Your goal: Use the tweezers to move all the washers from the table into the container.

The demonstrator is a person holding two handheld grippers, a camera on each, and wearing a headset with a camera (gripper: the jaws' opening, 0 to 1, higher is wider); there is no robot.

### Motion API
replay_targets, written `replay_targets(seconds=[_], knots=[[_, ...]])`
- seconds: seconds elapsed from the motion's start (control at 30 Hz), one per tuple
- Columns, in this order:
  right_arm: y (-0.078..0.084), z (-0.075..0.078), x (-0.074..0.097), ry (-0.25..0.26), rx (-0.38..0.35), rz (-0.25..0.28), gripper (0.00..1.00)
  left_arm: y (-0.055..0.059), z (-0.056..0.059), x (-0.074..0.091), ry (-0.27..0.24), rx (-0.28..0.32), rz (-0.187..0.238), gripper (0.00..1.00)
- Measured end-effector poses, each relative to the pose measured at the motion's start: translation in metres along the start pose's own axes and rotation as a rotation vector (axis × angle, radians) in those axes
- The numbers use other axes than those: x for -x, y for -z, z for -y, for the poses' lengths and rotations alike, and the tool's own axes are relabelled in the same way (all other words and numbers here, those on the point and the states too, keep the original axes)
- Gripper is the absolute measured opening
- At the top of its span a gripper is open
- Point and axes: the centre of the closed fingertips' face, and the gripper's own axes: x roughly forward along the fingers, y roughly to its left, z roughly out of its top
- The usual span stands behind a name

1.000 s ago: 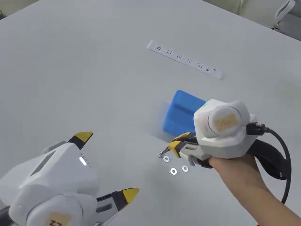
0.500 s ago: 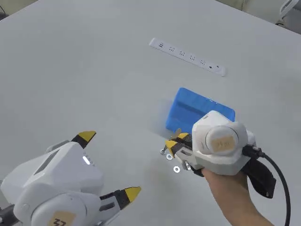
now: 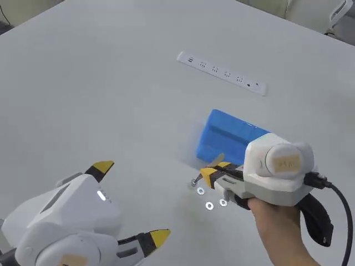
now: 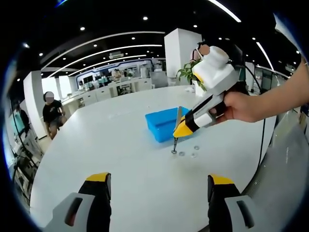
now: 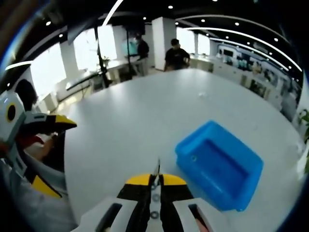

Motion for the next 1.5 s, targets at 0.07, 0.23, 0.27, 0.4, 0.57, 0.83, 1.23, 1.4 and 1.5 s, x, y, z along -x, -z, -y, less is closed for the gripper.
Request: replay_targets(seconds=[0.07,0.23,0.27,0.4,0.57,0.83,1.23,1.4,1.5], knots=[[-0.005,-0.001,0.005,0.002,0.005,0.009,0.02,0.001,0.000,0.000,0.001,0.000,-0.006,0.84],[-0.019,0.002,0.016,0.014,0.010,0.047,0.02,0.003,0.001,-0.001,0.002,0.008,-0.019,0.89],[-0.023,0.003,0.019,0.017,0.011,0.054,0.02,0.004,0.000,-0.001,0.001,0.015,-0.021,0.89],[-0.034,0.008,0.025,0.043,0.036,0.074,0.02,0.005,0.000,-0.001,-0.002,0.022,-0.027,0.92],[-0.048,0.025,0.030,0.086,0.041,0.108,0.02,0.002,0.001,-0.001,0.001,0.043,-0.016,0.98],[-0.062,0.048,0.031,0.145,-0.001,0.150,0.02,-0.002,0.000,0.000,-0.005,0.062,0.007,0.99],[-0.045,0.071,-0.005,0.164,0.045,0.060,0.02,-0.002,0.002,-0.002,-0.004,0.012,0.009,0.99],[-0.038,0.072,-0.015,0.152,0.061,0.028,0.02,-0.006,0.000,-0.002,-0.008,0.049,0.031,0.99],[-0.035,0.071,-0.018,0.147,0.071,0.013,0.02,-0.014,0.005,0.000,0.026,0.081,0.074,0.99]])
